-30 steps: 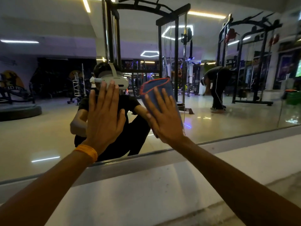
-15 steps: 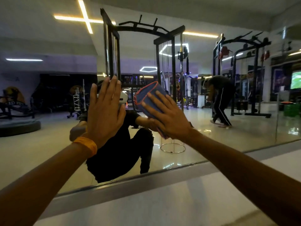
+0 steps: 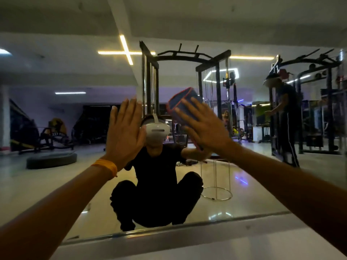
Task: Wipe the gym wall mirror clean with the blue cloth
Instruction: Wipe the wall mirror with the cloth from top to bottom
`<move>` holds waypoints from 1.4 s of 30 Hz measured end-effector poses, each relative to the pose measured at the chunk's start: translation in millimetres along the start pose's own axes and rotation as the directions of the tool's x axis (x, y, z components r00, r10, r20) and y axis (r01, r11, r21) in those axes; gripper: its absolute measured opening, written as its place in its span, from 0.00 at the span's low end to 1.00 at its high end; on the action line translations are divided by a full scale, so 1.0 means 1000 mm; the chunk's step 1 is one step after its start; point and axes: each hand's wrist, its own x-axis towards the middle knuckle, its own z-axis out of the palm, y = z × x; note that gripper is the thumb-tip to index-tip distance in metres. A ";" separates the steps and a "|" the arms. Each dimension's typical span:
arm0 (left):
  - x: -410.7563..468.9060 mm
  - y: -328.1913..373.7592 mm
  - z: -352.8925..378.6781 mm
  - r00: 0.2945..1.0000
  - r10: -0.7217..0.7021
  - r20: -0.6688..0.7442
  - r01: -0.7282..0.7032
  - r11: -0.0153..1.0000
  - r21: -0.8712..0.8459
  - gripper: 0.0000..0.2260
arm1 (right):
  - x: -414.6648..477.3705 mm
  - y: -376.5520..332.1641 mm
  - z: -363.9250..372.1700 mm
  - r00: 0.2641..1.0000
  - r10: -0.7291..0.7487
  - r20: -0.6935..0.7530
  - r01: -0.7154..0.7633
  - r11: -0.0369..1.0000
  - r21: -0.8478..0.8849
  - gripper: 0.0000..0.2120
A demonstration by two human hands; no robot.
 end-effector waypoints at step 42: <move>-0.173 0.049 0.021 0.987 -0.126 0.102 0.143 0.973 -0.182 0.29 | -0.202 -0.078 0.030 0.985 0.173 0.003 -0.172 0.977 0.125 0.25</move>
